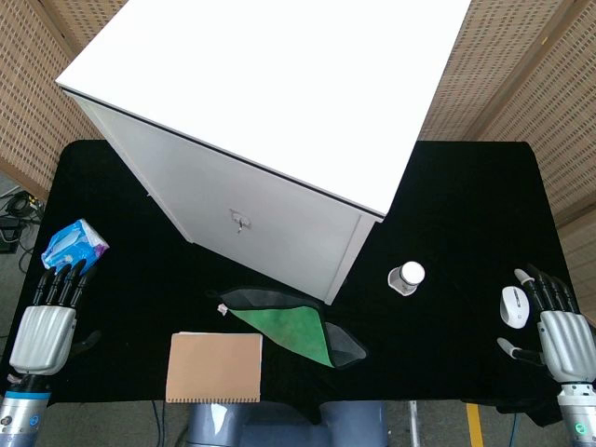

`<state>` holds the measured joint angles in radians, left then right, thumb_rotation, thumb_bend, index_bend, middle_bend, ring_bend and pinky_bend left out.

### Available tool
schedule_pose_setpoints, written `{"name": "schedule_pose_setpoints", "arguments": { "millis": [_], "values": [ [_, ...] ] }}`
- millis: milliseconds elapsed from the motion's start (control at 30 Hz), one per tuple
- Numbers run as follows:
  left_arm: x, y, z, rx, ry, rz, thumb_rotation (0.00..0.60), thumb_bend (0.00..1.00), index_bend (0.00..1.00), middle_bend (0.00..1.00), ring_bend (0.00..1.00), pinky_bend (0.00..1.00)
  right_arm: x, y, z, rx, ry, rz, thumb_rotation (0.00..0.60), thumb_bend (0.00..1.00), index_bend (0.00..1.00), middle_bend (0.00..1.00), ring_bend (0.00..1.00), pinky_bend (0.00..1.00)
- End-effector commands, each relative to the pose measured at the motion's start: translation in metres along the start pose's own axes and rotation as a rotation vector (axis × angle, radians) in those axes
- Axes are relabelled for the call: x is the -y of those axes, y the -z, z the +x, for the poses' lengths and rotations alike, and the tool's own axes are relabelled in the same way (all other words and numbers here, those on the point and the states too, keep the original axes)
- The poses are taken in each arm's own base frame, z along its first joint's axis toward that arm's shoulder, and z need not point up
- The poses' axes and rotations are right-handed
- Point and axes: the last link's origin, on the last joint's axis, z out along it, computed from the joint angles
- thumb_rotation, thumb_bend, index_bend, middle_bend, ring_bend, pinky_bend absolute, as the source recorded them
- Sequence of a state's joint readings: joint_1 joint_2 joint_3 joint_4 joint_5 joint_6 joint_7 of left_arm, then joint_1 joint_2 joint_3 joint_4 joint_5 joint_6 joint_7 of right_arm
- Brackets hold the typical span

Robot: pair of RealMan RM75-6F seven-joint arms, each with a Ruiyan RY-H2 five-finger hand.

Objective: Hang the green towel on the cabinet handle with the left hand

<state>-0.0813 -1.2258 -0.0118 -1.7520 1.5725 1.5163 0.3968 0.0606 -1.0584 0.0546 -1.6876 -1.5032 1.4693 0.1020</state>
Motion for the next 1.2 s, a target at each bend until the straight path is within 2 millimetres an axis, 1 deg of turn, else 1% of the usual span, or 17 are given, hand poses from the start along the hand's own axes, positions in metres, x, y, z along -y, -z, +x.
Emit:
{"name": "schedule_pose_setpoints", "arguments": {
  "millis": [33,800,833,867,900,933,1000,1033,1133,1200],
  "values": [
    [0.0,0.0,0.0,0.001,0.0,0.0,0.6,0.05,0.0,0.0,0.0,0.0,0.0,0.0,0.0,0.001,0.0,0.0,0.6,0.07,0.0,0.0,0.0,0.0],
    [0.0,0.0,-0.001,0.005,0.004,-0.005,0.6,0.05,0.0,0.0,0.0,0.0,-0.001,-0.002,0.0,-0.001,-0.002,-0.008,0.6,0.07,0.0,0.0,0.0,0.0],
    [-0.001,0.0,-0.001,0.006,0.003,-0.005,0.6,0.05,0.0,0.04,0.01,0.0,-0.001,-0.002,0.0,-0.001,-0.002,-0.009,0.6,0.07,0.0,0.0,0.0,0.0],
    [-0.001,0.0,-0.001,0.007,0.002,-0.006,0.6,0.05,0.0,0.1,0.04,0.03,-0.001,-0.002,0.0,0.0,-0.003,-0.009,0.6,0.07,0.0,0.0,0.0,0.0],
    [-0.002,0.0,0.0,0.005,0.001,-0.007,0.6,0.06,0.02,0.22,0.11,0.09,-0.002,-0.002,0.001,-0.002,-0.004,-0.009,0.6,0.07,0.0,0.0,0.0,0.0],
    [-0.003,-0.001,0.0,0.003,0.007,-0.01,0.6,0.06,0.04,0.37,0.21,0.17,-0.002,-0.001,0.001,-0.005,-0.005,-0.009,0.6,0.07,0.0,0.0,0.0,0.0],
    [-0.01,-0.004,0.0,-0.005,0.046,-0.023,0.6,0.08,0.09,0.53,0.35,0.3,-0.002,-0.001,0.003,-0.011,-0.01,-0.012,0.6,0.07,0.0,0.0,0.0,0.0],
    [-0.018,-0.01,-0.005,0.01,0.051,-0.054,0.6,0.09,0.1,0.59,0.4,0.35,-0.003,-0.001,0.004,-0.014,-0.012,-0.016,0.6,0.07,0.0,0.0,0.0,0.0],
    [-0.029,-0.02,-0.009,0.027,0.039,-0.096,0.6,0.1,0.13,0.7,0.5,0.45,-0.004,-0.001,0.005,-0.016,-0.017,-0.017,0.6,0.07,0.0,0.0,0.0,0.0],
    [-0.04,-0.027,-0.011,0.037,0.029,-0.137,0.6,0.1,0.14,0.74,0.54,0.49,-0.004,-0.001,0.006,-0.018,-0.019,-0.017,0.6,0.07,0.0,0.0,0.0,0.0]
  ]
}}
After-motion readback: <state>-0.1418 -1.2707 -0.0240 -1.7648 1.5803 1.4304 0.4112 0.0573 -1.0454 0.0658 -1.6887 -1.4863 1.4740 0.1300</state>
